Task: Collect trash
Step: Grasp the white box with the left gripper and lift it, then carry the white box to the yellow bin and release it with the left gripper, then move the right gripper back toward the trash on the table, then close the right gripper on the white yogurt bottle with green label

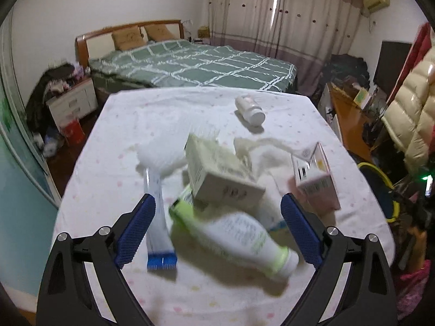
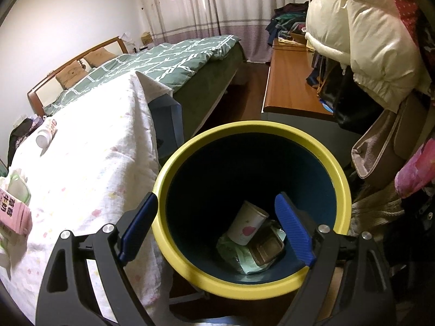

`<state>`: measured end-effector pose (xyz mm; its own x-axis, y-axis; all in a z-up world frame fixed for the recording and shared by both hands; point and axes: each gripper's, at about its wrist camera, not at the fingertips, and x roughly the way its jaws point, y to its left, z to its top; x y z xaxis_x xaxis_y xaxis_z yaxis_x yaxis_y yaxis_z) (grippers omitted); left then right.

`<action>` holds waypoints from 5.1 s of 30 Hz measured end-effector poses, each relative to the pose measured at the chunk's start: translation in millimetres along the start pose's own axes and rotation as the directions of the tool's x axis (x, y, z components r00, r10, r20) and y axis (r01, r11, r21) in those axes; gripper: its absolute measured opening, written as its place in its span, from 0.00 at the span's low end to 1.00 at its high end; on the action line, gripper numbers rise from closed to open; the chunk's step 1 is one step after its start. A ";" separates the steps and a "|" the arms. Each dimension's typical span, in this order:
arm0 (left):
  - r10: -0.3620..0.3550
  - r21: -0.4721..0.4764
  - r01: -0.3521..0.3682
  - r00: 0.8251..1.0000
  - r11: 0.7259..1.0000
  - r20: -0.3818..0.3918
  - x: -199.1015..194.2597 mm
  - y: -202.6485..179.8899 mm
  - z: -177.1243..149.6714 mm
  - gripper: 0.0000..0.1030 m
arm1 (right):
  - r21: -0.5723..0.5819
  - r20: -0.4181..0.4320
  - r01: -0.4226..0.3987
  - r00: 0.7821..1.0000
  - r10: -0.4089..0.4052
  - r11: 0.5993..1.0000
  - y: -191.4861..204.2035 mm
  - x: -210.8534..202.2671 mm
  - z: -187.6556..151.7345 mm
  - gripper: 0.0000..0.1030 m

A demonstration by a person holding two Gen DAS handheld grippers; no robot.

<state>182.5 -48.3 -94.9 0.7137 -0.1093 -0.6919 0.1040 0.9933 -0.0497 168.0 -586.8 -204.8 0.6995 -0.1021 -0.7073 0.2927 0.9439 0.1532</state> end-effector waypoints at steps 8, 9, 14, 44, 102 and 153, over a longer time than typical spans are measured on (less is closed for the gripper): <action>0.091 0.191 -0.086 0.996 0.978 -0.016 28.9 -31.7 -0.1 0.90 | -0.002 -0.004 -0.007 1.000 0.007 1.000 -1.7 -0.4 -0.7 0.81; 0.093 0.196 -0.087 0.995 0.977 -0.022 31.3 -31.5 -0.5 0.90 | -0.001 -0.004 -0.008 1.000 0.008 1.000 -2.3 0.0 -1.0 0.81; 0.142 0.229 -0.131 0.989 0.965 -0.031 45.9 -32.1 0.0 0.89 | 0.011 -0.016 -0.017 1.000 0.018 1.000 -3.8 6.2 -3.2 0.81; 0.134 0.169 -0.149 0.986 0.974 0.098 15.9 -21.6 21.3 0.71 | 0.029 -0.029 -0.055 0.998 0.056 0.998 -5.9 9.7 -10.1 0.81; -0.432 0.394 0.401 0.902 0.827 -0.012 23.0 -347.9 40.5 0.91 | 0.234 0.043 -0.017 0.999 0.007 0.972 -108.5 -75.0 -62.0 0.82; 0.135 -0.178 -0.095 0.964 0.979 0.227 -113.8 100.4 -55.7 0.95 | -0.442 -0.389 -0.722 0.689 0.611 0.532 333.8 -82.9 -108.8 0.78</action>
<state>73.1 65.9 -61.3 0.8598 0.0206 -0.5102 -0.0896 0.9898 -0.1111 136.7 -229.1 -170.2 0.4068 0.6291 -0.6624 -0.6372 0.7150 0.2877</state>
